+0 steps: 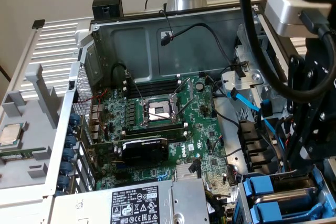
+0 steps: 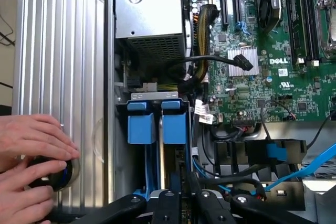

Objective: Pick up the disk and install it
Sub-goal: 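Insert the first disk wire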

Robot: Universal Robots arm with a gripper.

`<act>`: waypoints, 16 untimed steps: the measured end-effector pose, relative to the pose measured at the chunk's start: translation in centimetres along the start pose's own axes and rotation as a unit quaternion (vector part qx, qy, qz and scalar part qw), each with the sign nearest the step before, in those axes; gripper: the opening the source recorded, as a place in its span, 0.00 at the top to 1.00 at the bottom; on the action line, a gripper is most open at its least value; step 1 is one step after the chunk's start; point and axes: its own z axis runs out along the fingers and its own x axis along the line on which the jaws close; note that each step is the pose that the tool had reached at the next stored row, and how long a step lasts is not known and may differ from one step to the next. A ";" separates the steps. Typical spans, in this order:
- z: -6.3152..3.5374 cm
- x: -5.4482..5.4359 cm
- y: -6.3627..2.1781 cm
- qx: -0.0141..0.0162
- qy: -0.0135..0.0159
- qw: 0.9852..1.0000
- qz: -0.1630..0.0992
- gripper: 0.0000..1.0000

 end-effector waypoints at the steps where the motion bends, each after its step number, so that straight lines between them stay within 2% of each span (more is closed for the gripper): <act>1: 0.04 0.0 0.04 0.006 0.000 1.000 0.001 0.83; 3: 0.09 0.0 0.15 0.015 -0.001 1.000 0.002 0.83; 6: 0.24 0.0 0.48 0.018 -0.001 1.000 0.005 0.83; 9: 0.34 0.0 0.64 0.024 -0.001 1.000 0.008 0.83; 16: 0.68 0.0 1.08 0.028 -0.001 1.000 0.012 0.83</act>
